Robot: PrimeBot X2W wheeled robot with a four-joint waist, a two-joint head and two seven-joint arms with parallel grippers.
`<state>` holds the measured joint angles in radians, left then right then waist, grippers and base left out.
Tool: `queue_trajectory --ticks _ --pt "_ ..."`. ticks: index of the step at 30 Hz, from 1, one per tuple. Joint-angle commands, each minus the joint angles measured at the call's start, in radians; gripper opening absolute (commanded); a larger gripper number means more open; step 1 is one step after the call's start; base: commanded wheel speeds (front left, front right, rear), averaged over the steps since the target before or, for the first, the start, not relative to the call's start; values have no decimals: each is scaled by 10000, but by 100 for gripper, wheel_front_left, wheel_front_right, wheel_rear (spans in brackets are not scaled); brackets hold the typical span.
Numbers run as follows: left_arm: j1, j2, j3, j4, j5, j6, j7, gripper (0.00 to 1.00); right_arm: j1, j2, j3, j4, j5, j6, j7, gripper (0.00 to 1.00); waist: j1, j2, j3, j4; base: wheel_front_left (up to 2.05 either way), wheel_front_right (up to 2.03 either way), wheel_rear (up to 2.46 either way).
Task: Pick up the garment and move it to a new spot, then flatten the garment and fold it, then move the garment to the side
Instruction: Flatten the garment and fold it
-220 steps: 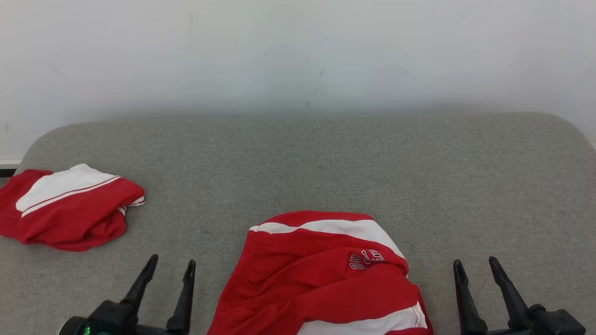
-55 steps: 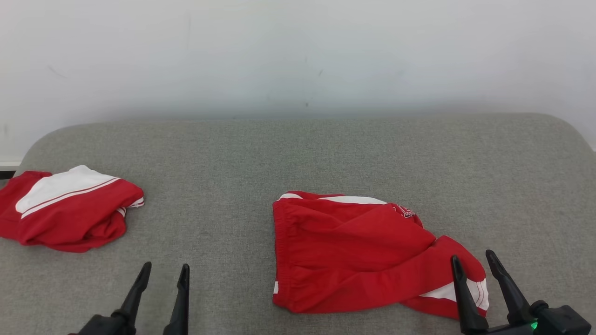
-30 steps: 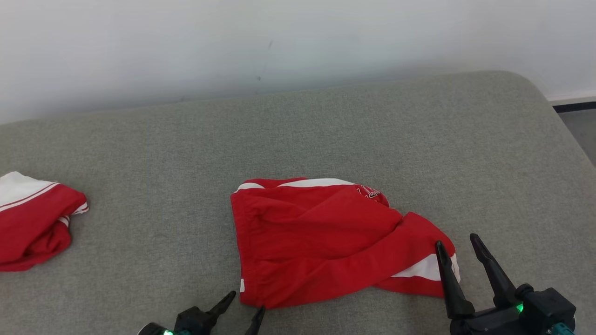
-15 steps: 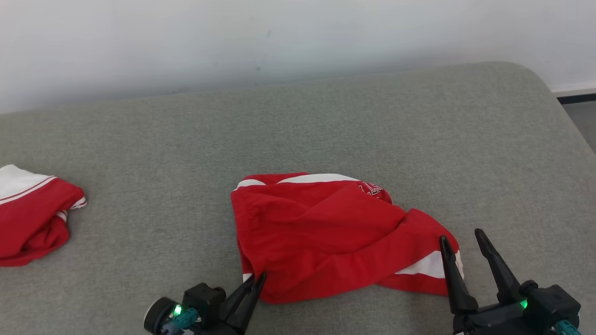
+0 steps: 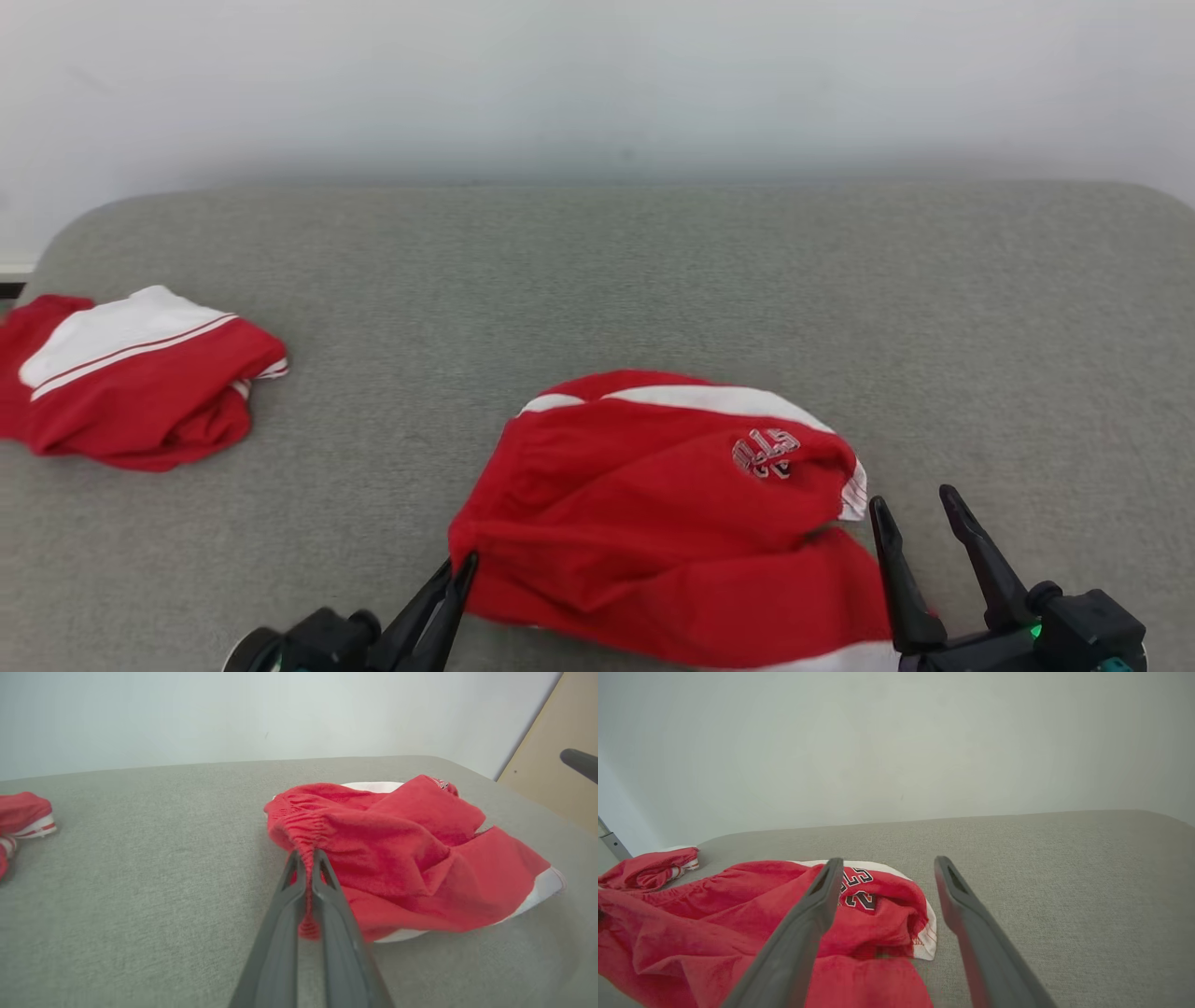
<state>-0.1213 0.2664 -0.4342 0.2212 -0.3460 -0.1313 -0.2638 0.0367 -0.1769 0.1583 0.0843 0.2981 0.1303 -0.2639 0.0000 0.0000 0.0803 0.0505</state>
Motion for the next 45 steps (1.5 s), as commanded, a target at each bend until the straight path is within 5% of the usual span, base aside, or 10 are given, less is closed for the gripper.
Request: queue_trajectory --ticks 1,17,36,37,38,39,45 --pt "245 70 71 -71 75 16 -11 0 -85 23 16 35 -9 11 -8 100 0 0 -116 322 0 0 0" --pt "-1157 141 -398 440 184 16 -10 0 -352 -77 18 334 -53 11 -8 100 0 0 300 -841 0 0 0" --pt "-3263 239 -839 4021 -465 16 -9 0 -851 207 -133 749 -296 11 -8 100 0 0 1002 -1705 0 0 0" --pt "-3250 226 -849 4064 -415 16 -9 11 -820 220 -166 760 -303 11 -8 100 0 0 968 -1667 0 0 0" --pt "-3227 213 -804 4083 -371 16 -9 94 -788 233 -170 770 -310 11 -8 100 0 0 931 -1630 0 0 0" --pt "-3180 167 -762 4078 -366 16 -9 100 -749 240 -194 779 -322 11 -8 100 0 0 868 -1570 0 0 0" --pt "-2484 -45 -177 3307 -319 16 -11 100 -507 283 -244 815 -278 11 -8 100 0 0 421 -1201 0 0 0"
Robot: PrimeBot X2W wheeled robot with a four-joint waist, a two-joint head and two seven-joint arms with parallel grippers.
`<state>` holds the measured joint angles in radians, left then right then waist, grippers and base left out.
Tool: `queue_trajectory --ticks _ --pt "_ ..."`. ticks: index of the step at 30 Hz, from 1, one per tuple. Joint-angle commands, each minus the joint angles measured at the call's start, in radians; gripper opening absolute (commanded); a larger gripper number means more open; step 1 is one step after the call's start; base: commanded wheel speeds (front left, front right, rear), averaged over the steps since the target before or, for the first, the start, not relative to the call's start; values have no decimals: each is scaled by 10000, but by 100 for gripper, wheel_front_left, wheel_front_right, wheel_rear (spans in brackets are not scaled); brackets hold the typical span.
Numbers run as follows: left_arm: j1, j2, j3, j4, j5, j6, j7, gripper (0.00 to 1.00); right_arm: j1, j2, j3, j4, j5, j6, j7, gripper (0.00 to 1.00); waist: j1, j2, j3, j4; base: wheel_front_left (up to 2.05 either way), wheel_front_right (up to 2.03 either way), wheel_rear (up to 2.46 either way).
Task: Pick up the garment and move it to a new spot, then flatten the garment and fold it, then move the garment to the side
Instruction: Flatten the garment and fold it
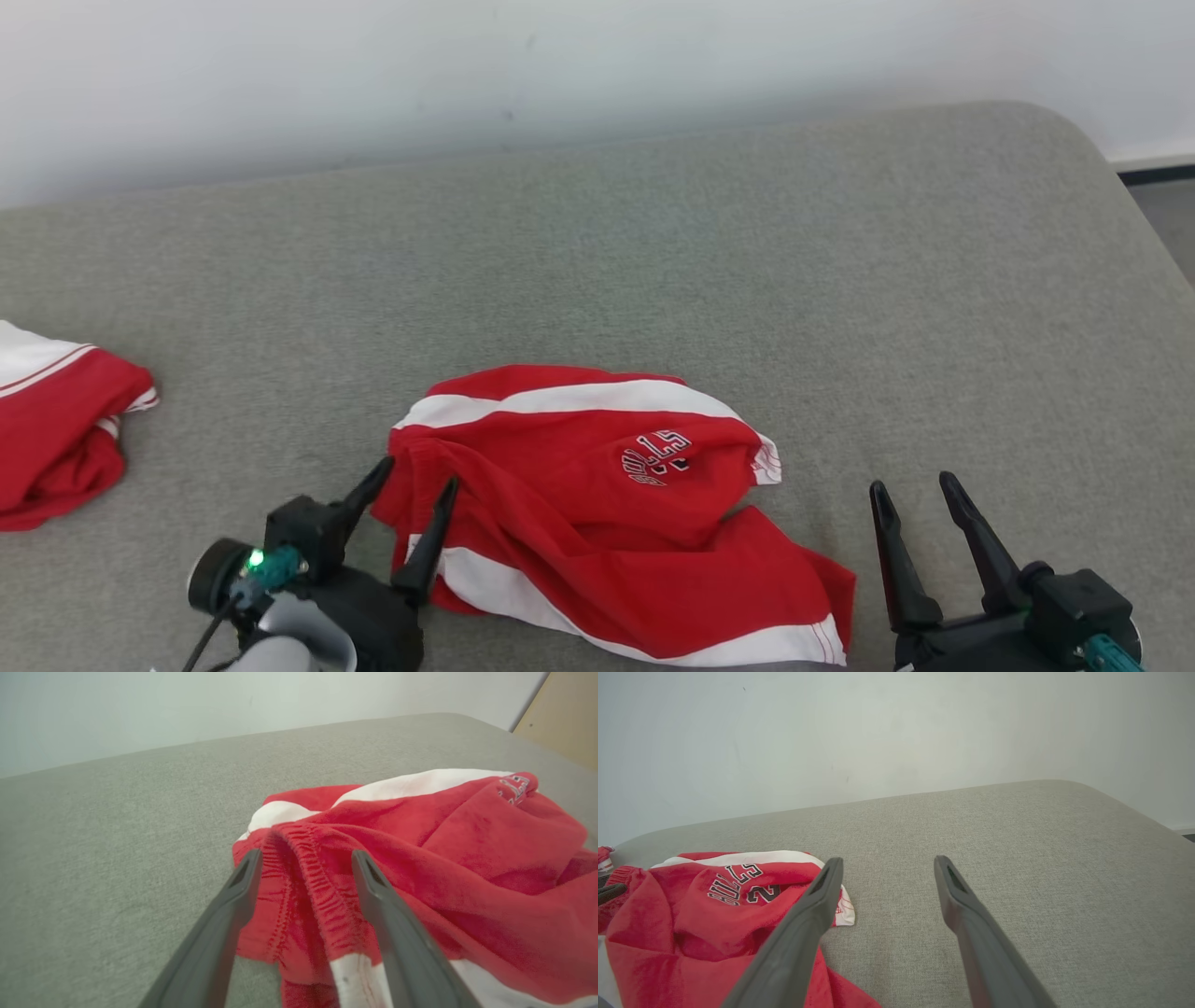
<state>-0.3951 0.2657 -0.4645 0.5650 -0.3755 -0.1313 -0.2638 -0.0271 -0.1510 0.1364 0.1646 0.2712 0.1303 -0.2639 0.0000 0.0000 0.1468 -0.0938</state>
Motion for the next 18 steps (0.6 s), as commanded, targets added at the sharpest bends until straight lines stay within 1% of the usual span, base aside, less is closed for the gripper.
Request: queue_trajectory --ticks 1,4,5,8,13,18 --pt "469 -95 200 -288 -45 16 -8 100 188 40 -60 8 8 11 -9 100 0 0 -326 337 0 0 0" --pt "997 -121 361 -704 84 16 -11 100 393 52 -164 12 11 11 -8 100 0 0 -540 678 0 0 0" --pt "997 -121 361 -704 84 16 -11 100 393 52 -164 12 11 11 -8 100 0 0 -540 678 0 0 0" --pt "1421 -109 667 -1412 304 16 -11 100 504 57 -249 -45 17 11 -8 100 0 0 -660 1007 0 0 0" --pt "2273 -211 1867 -2743 779 47 -11 100 621 16 -340 -133 -23 11 -8 100 0 0 -901 1422 0 0 0" --pt "3096 -345 3105 -3863 1406 126 -9 100 752 -60 -295 -178 -85 11 -8 100 0 0 -1223 1554 0 0 0"
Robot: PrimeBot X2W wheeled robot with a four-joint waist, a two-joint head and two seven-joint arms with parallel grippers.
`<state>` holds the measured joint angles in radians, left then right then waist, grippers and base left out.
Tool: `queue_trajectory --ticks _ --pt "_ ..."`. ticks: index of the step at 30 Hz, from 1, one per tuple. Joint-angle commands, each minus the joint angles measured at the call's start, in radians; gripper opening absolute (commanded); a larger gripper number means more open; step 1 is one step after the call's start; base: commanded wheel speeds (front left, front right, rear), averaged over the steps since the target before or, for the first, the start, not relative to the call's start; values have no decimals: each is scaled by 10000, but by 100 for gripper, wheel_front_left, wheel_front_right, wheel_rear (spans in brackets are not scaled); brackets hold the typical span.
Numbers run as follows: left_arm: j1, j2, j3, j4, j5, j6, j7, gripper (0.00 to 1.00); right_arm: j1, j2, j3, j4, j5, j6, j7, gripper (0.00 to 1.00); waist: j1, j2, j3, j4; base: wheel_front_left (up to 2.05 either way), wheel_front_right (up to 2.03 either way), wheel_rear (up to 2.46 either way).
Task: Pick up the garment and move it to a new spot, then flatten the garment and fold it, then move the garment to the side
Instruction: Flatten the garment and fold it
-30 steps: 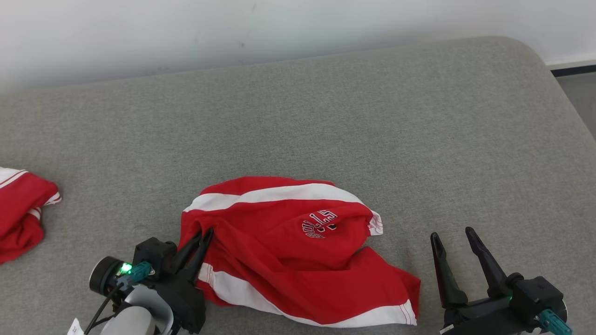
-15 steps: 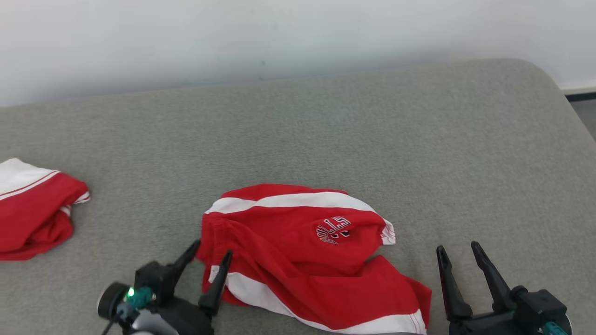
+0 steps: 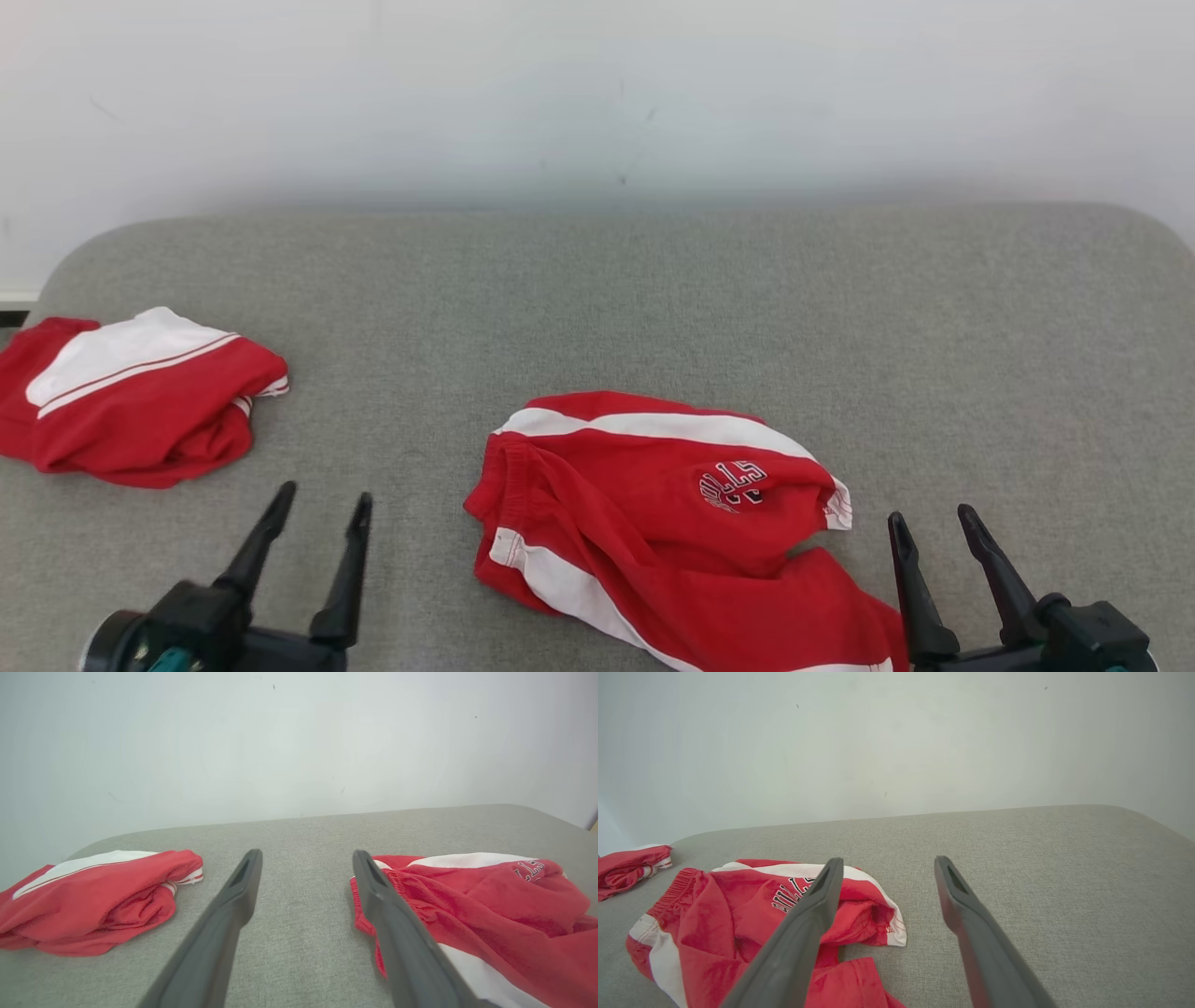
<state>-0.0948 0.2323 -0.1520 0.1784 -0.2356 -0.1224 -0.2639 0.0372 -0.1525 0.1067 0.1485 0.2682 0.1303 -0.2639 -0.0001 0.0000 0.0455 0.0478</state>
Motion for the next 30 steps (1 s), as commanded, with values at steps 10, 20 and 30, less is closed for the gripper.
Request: queue_trajectory --ticks 10,20,30 --pt "1491 -394 1614 -1217 873 -2 -7 100 589 -203 -165 -424 -122 11 -8 100 1 0 -581 -57 0 0 0" --pt "1870 -566 1601 -948 924 -73 -7 100 1075 -224 -256 -613 -180 11 -8 100 1 0 -686 -227 0 0 0" --pt "1390 -241 546 -251 272 -68 -7 100 834 -1007 869 -161 14 11 -8 100 1 0 -536 -425 0 0 0"
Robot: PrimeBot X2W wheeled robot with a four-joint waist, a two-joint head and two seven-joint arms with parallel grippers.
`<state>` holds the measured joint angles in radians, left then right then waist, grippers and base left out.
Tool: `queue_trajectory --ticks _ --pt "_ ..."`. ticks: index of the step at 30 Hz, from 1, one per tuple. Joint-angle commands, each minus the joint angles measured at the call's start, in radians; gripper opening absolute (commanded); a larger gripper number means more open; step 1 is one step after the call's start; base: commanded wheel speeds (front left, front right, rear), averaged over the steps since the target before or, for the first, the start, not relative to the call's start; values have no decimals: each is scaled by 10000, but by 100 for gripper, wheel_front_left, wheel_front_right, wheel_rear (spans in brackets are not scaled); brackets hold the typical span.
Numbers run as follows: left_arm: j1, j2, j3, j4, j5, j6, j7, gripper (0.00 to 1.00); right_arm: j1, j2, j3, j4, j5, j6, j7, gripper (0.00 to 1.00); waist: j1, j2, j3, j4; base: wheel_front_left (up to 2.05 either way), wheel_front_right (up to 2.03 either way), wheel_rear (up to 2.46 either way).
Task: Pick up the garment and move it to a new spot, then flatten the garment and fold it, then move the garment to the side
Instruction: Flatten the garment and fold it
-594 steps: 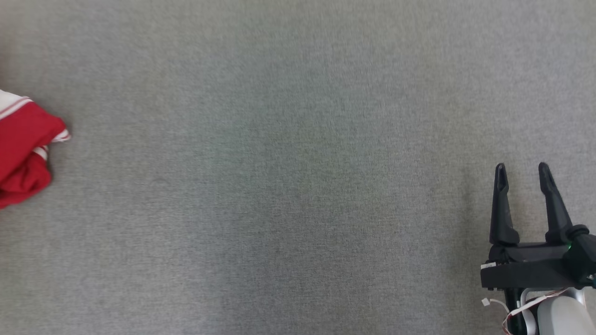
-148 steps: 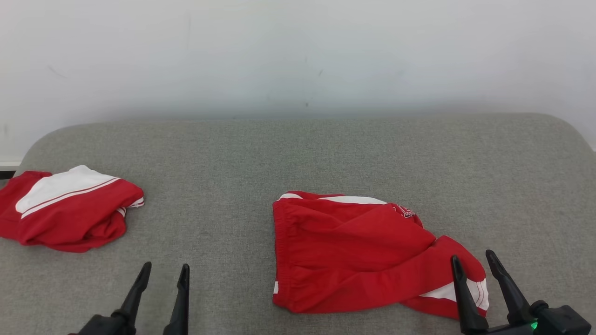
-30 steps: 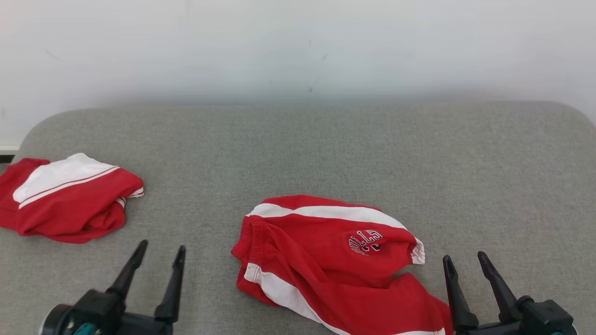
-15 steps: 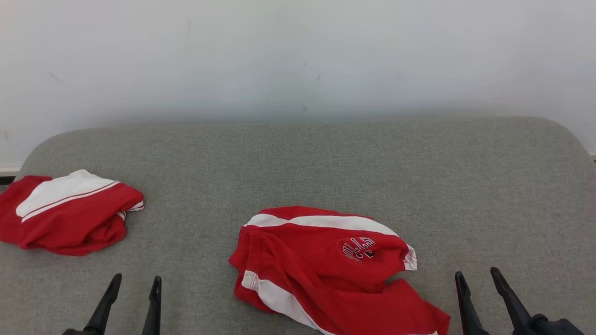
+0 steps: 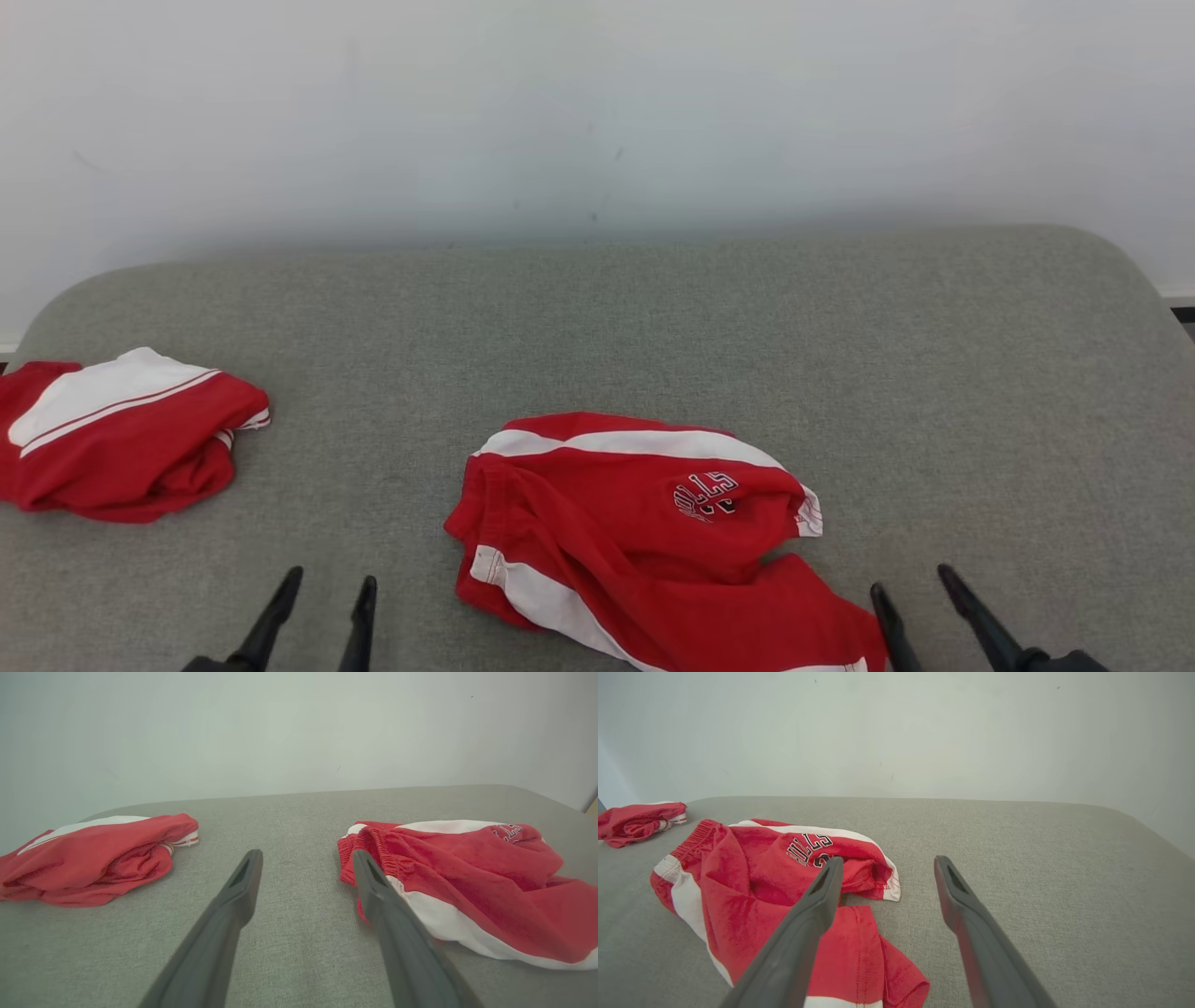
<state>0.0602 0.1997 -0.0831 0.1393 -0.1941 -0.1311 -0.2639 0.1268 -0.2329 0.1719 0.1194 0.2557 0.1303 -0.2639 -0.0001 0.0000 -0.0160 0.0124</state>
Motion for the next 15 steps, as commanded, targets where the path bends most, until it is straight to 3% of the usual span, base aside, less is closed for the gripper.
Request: queue_trajectory --ticks 1,9,15 --pt "-160 85 -143 140 -142 18 -7 100 -62 -204 217 130 138 11 -8 100 1 0 79 -71 0 0 0" --pt "-825 536 -1718 1245 -559 15 -7 100 -229 -1295 1738 1031 725 11 -8 100 1 0 629 -240 0 0 0" --pt "-1658 1093 -2979 2095 -851 16 -7 100 -783 -1318 2622 1812 1220 11 -9 100 1 0 1098 -412 0 0 0"
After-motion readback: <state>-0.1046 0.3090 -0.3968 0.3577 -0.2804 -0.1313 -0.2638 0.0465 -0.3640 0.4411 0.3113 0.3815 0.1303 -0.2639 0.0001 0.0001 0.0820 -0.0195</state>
